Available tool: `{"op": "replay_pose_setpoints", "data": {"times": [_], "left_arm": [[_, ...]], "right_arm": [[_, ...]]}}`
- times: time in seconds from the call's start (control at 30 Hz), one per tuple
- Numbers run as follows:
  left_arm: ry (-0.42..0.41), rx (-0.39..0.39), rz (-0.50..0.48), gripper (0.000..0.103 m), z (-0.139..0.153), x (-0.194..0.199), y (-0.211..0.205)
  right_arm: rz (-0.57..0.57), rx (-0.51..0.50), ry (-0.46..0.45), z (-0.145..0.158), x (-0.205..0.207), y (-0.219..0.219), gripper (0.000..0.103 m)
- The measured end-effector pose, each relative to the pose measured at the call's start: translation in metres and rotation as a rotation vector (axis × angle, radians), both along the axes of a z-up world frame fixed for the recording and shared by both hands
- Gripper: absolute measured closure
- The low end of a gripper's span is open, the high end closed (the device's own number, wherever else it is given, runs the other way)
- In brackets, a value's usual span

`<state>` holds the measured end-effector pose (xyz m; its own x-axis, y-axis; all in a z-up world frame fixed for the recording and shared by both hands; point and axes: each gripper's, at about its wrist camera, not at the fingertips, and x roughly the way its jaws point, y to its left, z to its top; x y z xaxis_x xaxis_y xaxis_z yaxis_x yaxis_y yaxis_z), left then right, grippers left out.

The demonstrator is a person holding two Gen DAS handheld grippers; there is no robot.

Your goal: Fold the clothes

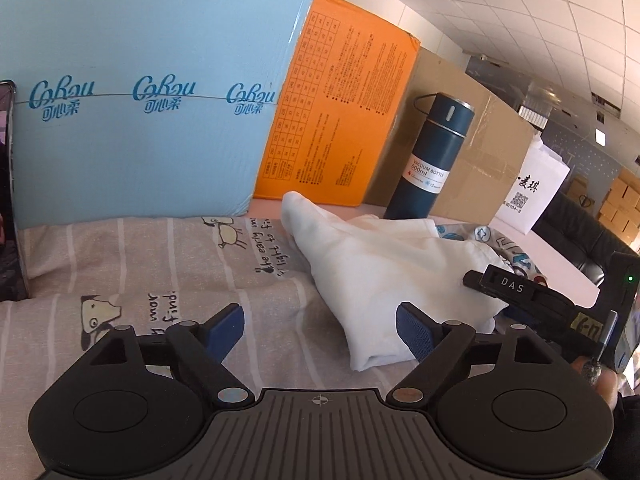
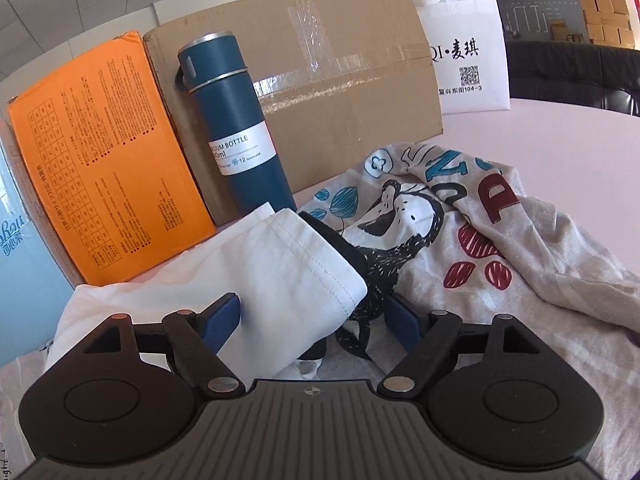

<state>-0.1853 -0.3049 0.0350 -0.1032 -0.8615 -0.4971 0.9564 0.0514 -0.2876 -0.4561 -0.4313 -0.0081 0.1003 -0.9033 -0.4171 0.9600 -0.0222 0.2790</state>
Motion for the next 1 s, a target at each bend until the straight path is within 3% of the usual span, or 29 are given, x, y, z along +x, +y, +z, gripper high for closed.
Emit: {"op": "replay_pose_setpoints", "data": {"times": [0.17, 0.27, 0.4, 0.67, 0.83, 1.0], "left_arm": [[-0.055, -0.080, 0.065, 0.001, 0.014, 0.011, 0.041], [-0.068, -0.127, 0.076, 0.000, 0.015, 0.015, 0.053], [-0.046, -0.145, 0.034, 0.000, 0.014, 0.019, 0.064], [-0.086, -0.129, 0.042, 0.000, 0.017, 0.015, 0.074], [-0.117, -0.124, 0.071, 0.000, 0.016, 0.017, 0.072], [-0.171, -0.114, 0.096, 0.000, 0.011, 0.019, 0.065]], "right_arm": [[-0.099, -0.162, 0.002, 0.053, 0.007, 0.041, 0.011], [-0.022, -0.187, 0.001, 0.090, 0.025, 0.080, 0.004], [0.113, -0.178, 0.061, 0.116, 0.052, 0.133, 0.000], [0.026, -0.142, 0.151, 0.113, 0.082, 0.191, 0.000], [-0.031, -0.064, 0.133, 0.098, 0.083, 0.181, 0.000], [-0.012, -0.013, 0.122, 0.079, 0.086, 0.163, 0.000]]}}
